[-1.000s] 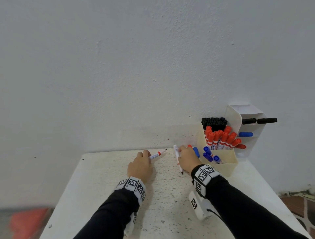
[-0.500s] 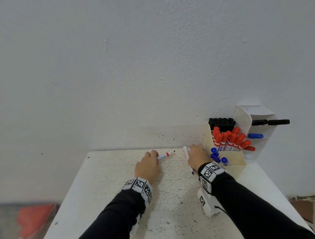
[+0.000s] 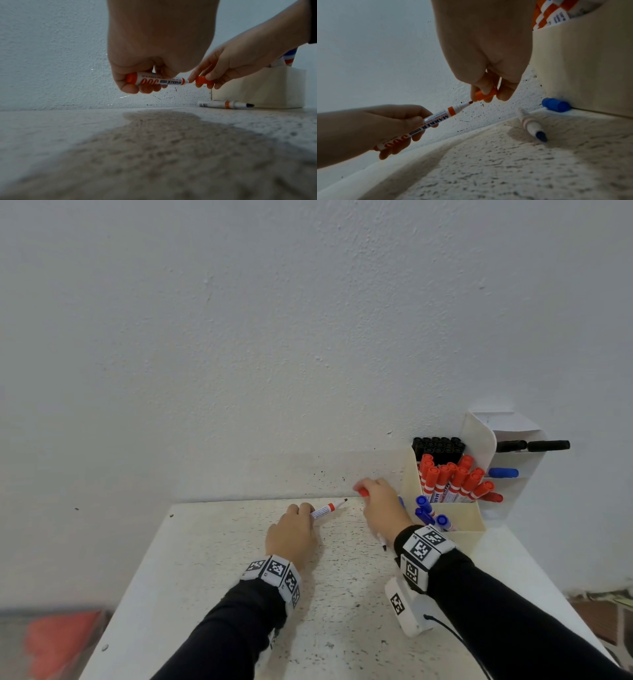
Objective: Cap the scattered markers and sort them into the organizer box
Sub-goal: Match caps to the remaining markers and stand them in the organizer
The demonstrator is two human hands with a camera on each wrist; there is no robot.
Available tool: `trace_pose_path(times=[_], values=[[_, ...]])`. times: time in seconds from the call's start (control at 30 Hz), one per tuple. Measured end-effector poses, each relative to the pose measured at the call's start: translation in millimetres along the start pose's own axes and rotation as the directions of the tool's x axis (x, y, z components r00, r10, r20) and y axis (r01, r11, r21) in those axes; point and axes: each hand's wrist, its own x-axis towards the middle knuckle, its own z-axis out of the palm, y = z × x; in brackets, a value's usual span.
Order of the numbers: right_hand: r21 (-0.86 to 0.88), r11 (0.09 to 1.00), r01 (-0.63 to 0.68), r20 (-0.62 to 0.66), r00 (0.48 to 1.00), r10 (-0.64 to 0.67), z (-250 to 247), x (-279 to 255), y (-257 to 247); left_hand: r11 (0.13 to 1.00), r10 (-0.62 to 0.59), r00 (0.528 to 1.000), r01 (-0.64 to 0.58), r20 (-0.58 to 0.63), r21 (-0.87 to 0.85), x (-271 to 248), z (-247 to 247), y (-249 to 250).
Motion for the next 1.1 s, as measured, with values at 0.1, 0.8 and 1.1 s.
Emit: trace_pose_path(times=[0.1,0.8,1.1], values=[[0.062,0.998,-0.010,0.044,0.999,0.007,1.7,-4.4,-3.5,1.000,0.018,1.000,-0.019,-0.015,-0.011,-0.5,-2.4,-1.0],[0.419,0.903,-0.091,-0.070,0.989,0.132,-3.7,-21.6,-25.0,0.936,0.201,0.956,-0.123,0.215,-0.329,-7.2,-32.8,18.9],[0.440,0.890,0.123,-0.239,0.971,-0.016,-10.0,-33.7,-26.2,0.841,0.261,0.917,-0.064,0.300,-0.537,-2.1,-40.5,24.9]])
